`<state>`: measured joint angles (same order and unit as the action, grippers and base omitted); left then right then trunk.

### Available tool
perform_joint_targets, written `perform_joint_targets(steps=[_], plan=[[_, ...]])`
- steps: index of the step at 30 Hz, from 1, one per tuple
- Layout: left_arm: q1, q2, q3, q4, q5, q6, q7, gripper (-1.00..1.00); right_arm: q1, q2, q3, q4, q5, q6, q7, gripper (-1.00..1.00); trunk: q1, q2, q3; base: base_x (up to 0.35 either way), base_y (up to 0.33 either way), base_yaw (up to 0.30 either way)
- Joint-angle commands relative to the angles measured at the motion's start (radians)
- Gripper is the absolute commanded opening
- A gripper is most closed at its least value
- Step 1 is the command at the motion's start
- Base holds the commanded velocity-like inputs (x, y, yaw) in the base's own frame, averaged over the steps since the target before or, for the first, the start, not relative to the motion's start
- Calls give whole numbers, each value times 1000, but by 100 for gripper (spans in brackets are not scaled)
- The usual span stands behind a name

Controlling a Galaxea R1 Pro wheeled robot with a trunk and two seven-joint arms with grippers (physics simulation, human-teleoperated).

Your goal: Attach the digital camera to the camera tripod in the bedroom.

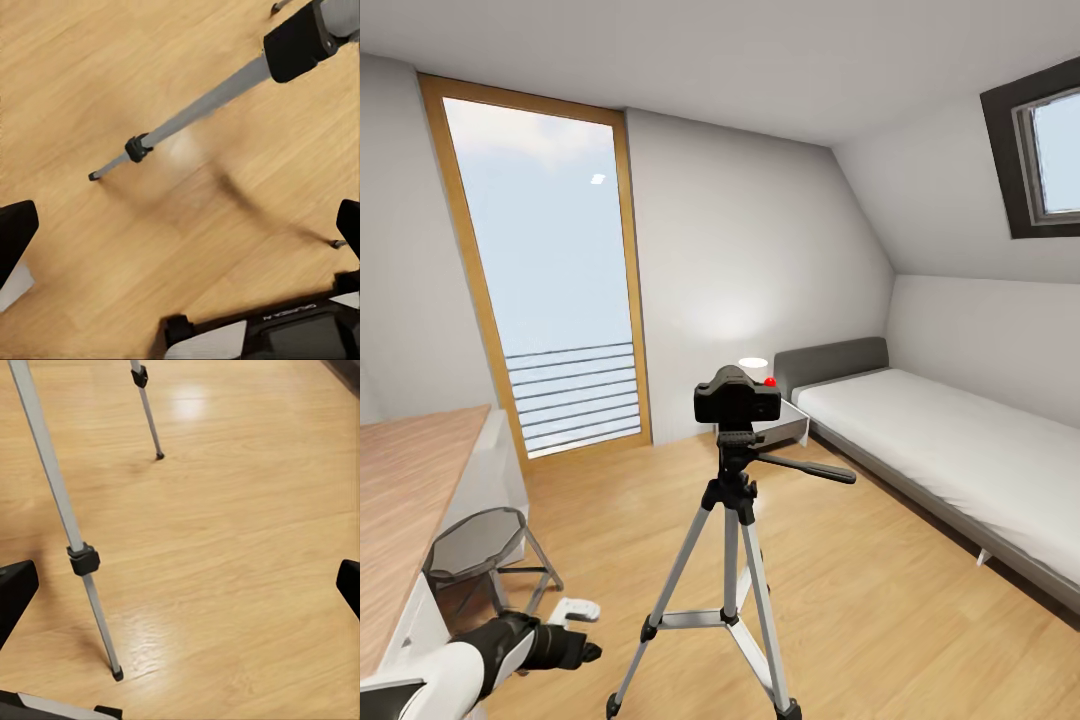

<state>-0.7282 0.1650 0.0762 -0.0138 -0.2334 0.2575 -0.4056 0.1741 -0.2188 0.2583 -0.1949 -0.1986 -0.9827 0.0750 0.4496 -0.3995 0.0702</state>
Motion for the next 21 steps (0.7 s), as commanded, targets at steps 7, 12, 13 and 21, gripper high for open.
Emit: perform_joint_targets(steps=[7,12,13,21], plan=[[50,-4,10,-2,-7,-17,54,100,1,-1,-3,1,-11,0,8,100,0,-1,0,0,0,0],[74,-6,10,-2,-7,-36,95,100,1,-1,-4,1,-12,1,8,100,0,-1,0,0,0,0],[74,-6,10,-2,-7,-36,95,100,1,-1,-4,1,-12,1,8,100,0,-1,0,0,0,0],[116,-10,11,-2,-3,-47,121,100,1,-2,-9,2,-12,1,8,100,0,-1,0,0,0,0]])
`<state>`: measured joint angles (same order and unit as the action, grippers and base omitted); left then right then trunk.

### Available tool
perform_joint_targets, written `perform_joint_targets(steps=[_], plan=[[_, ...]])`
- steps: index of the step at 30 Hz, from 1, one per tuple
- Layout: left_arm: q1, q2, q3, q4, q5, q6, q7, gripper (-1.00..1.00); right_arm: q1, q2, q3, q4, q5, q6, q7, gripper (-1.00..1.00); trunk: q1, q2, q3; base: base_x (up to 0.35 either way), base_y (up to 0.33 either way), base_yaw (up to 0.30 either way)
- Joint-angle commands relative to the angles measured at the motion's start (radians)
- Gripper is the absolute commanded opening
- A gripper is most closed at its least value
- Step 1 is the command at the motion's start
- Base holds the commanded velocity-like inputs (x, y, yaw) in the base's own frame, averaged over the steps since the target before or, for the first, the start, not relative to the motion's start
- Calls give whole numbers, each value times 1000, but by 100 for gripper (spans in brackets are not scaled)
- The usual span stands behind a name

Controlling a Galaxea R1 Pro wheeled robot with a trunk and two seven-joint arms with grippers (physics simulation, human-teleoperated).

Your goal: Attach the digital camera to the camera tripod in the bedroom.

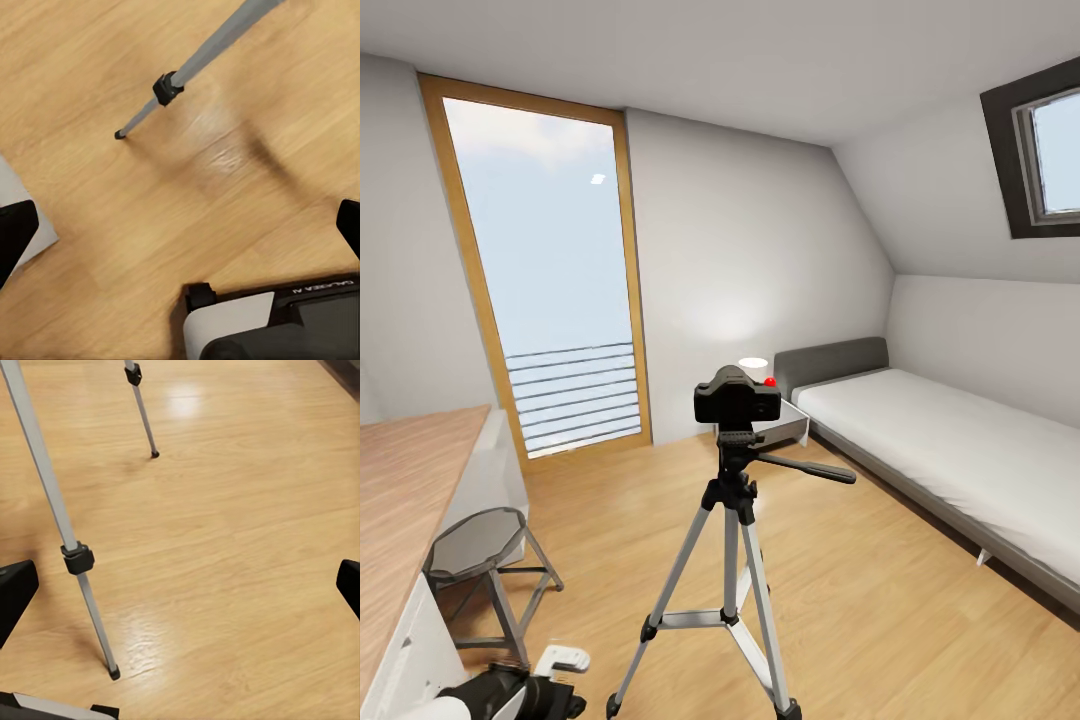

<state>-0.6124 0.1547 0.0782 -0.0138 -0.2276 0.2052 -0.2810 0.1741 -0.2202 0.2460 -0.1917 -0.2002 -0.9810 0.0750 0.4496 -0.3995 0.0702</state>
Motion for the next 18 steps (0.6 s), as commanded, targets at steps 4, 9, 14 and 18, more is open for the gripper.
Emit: perform_joint_targets(steps=[4,9,14,18], plan=[[31,-10,9,-2,16,2,11,100,1,-1,-4,-2,-11,-1,8,100,0,-1,0,0,0,0],[67,-16,10,-2,69,-8,50,100,1,-1,-9,-2,-11,-1,8,100,0,-1,0,0,0,0],[112,-20,11,-2,105,-15,87,100,1,-1,-11,-2,-11,-1,8,100,0,-1,0,0,0,0],[133,-23,11,-2,114,-16,98,100,1,-1,-12,-2,-11,-1,8,100,0,-1,0,0,0,0]])
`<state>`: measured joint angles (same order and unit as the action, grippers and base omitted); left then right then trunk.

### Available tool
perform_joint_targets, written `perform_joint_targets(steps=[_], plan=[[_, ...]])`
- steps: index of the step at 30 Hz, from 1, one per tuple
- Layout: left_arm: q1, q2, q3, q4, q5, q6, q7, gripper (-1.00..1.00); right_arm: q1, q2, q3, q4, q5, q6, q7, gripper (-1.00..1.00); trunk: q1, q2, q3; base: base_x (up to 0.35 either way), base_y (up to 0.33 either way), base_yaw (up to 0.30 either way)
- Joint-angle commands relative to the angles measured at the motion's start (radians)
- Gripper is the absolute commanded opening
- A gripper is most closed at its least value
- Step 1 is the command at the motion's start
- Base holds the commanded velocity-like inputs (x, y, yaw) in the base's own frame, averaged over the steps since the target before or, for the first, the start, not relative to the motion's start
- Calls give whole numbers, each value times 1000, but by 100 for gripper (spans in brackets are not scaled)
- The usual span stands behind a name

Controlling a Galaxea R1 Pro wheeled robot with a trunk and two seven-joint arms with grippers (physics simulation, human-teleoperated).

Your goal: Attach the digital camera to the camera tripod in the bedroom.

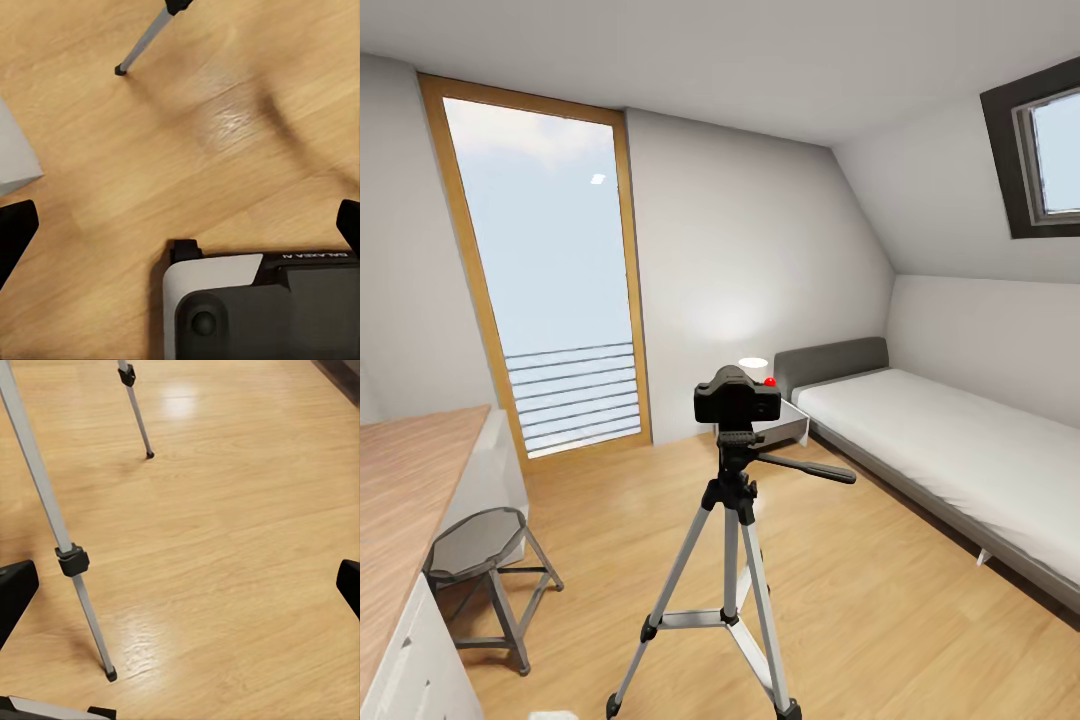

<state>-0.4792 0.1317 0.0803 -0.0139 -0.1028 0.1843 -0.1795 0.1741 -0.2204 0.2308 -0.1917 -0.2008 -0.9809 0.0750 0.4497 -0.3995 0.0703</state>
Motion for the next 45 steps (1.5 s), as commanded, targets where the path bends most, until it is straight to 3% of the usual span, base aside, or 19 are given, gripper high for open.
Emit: perform_joint_targets(steps=[1,12,25,26,34,45], plan=[[4,0,9,-1,-10,5,-3,100,1,-1,3,-2,-11,-1,8,100,0,0,0,0,0,0],[67,-31,9,-1,-6,9,4,100,1,-1,2,-2,-11,-1,8,100,0,0,0,0,0,0],[111,-37,9,-1,-6,16,7,100,1,-1,2,11,-11,-1,7,100,0,0,0,0,0,0],[140,-41,9,-1,-6,18,7,100,1,-1,2,35,-10,-1,8,100,0,0,0,0,0,0],[206,-49,8,-1,-6,17,8,100,1,-1,2,62,-11,-1,7,100,0,0,0,0,0,0],[232,-53,9,-1,-6,17,8,100,1,-1,2,104,-11,0,6,100,0,0,0,0,0,0]])
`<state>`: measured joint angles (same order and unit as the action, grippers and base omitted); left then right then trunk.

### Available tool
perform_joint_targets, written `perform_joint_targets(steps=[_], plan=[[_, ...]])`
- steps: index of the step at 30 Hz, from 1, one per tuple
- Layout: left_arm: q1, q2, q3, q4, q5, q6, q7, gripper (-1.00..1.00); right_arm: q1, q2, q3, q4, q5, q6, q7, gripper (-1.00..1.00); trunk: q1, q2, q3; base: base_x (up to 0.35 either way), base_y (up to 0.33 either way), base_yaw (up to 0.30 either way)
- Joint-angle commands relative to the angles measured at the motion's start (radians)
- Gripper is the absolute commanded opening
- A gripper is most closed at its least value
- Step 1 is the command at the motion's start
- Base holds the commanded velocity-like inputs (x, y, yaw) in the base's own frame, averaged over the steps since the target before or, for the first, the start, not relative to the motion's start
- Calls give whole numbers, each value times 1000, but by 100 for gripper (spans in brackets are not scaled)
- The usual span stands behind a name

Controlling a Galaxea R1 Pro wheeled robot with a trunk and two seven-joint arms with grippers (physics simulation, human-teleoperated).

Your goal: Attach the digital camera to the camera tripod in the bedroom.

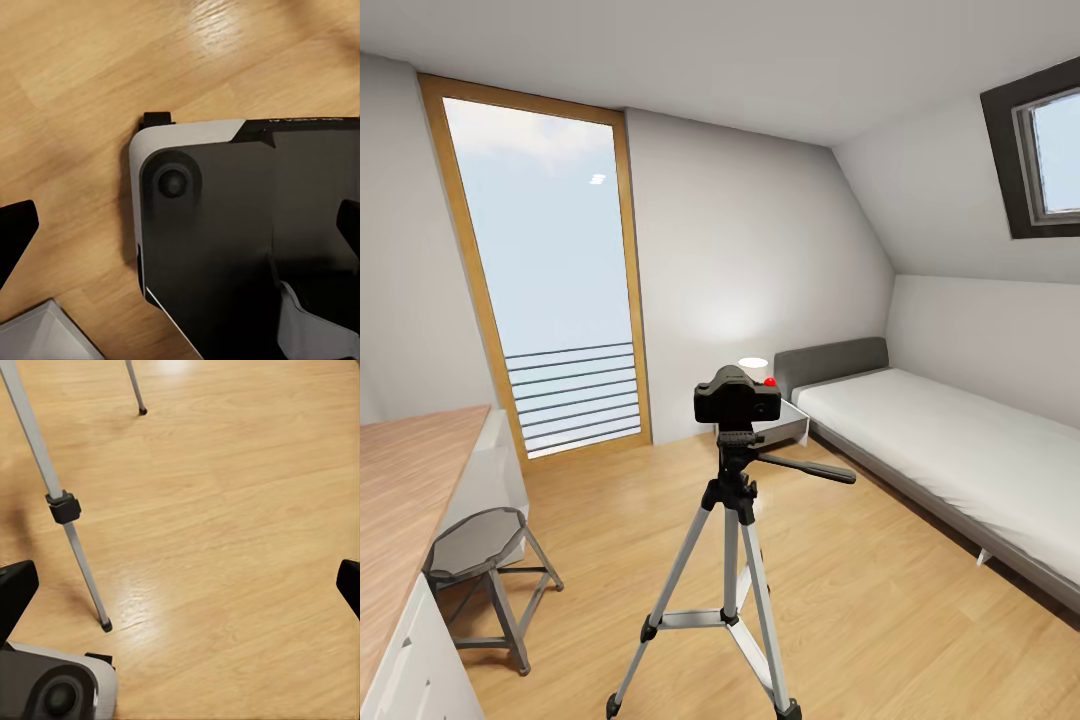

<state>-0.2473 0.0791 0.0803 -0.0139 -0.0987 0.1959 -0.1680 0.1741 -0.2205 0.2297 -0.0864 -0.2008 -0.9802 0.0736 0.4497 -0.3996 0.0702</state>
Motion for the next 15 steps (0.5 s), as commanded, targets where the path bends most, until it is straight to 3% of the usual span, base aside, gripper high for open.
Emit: perform_joint_targets(steps=[1,15], plan=[[1,0,9,-1,-10,5,-4,100,1,0,3,3,-11,-1,8,100,0,0,0,0,0,0],[22,-4,9,-1,-10,6,-4,100,1,0,3,52,-11,0,8,100,0,0,0,0,0,0]])
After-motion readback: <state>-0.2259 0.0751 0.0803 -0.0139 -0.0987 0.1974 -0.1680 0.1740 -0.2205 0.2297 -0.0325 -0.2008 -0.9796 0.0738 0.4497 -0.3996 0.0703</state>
